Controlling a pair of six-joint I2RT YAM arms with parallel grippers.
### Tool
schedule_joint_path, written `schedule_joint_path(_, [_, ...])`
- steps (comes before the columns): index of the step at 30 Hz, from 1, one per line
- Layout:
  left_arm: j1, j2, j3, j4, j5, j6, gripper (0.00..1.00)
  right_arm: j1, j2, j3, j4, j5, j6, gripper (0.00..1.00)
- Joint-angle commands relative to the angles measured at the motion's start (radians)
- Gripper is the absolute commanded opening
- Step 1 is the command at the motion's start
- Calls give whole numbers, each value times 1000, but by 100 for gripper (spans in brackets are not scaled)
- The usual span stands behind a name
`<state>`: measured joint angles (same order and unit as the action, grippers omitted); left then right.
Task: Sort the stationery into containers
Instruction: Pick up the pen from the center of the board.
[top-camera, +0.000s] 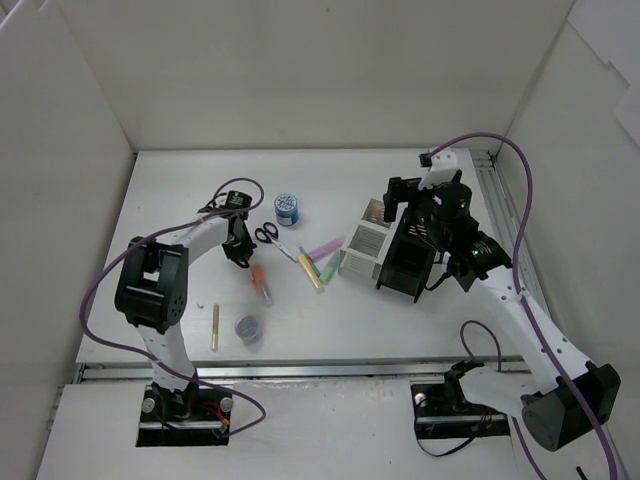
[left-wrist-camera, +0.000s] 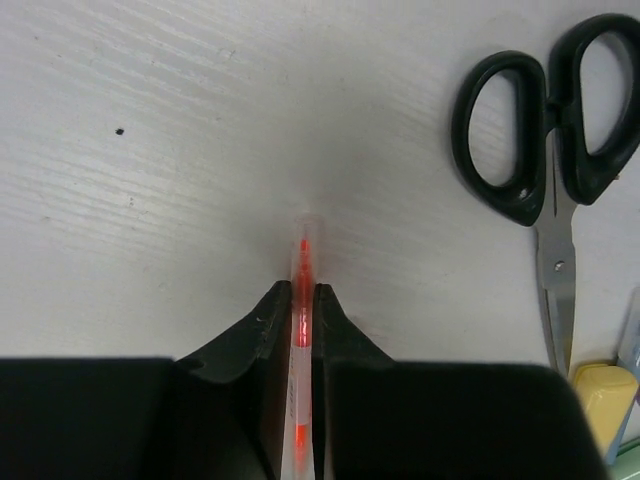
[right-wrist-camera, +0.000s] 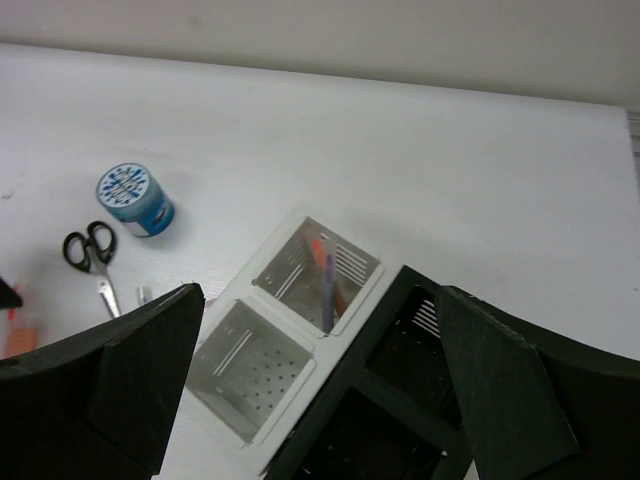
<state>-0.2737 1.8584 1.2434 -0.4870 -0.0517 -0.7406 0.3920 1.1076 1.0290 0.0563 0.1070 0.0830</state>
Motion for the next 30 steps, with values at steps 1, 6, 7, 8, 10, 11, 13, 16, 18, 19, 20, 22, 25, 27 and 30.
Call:
schedule_joint_path(1, [7, -116, 62, 21, -68, 32, 0, 17, 6, 3, 95, -154, 18, 98])
schedule_joint_path(6, [7, -244, 88, 62, -106, 112, 0, 102, 78, -1, 152, -256, -49, 98])
schedule_joint_path(7, [7, -264, 87, 71, -118, 124, 0, 110, 87, -3, 169, -276, -48, 98])
schedule_joint_path(8, [-7, -309, 82, 109, -116, 148, 0, 116, 106, -10, 192, -306, -48, 98])
schedule_joint_path(10, [-21, -347, 65, 146, -90, 202, 0, 136, 130, -32, 288, -409, -29, 98])
schedule_joint_path(11, [-31, -385, 59, 200, -58, 225, 0, 140, 161, -33, 316, -461, -23, 98])
schedule_joint_path(13, [-41, -422, 18, 301, 39, 276, 0, 157, 198, -21, 361, -532, 4, 98])
schedule_joint_path(16, [-64, -485, -45, 443, 209, 331, 0, 189, 268, -7, 425, -621, 27, 98])
schedule_joint_path(18, [-77, -518, -85, 516, 275, 339, 0, 220, 316, 2, 473, -671, 50, 98])
schedule_joint_path(19, [-87, -525, -94, 542, 330, 343, 0, 229, 330, 9, 491, -672, 64, 98])
schedule_joint_path(20, [-87, -537, -104, 585, 349, 343, 0, 237, 343, 11, 507, -676, 72, 98])
schedule_joint_path(22, [-113, -545, -116, 613, 375, 342, 0, 260, 373, 14, 554, -632, 93, 98])
schedule_joint_path(25, [-142, -556, -136, 677, 386, 327, 0, 277, 403, 14, 635, -589, 148, 95])
schedule_joint_path(27, [-154, -559, -154, 703, 392, 316, 0, 284, 435, 25, 661, -552, 193, 88])
schedule_joint_path(30, [-177, -562, -173, 738, 392, 303, 0, 292, 477, 51, 681, -535, 216, 77])
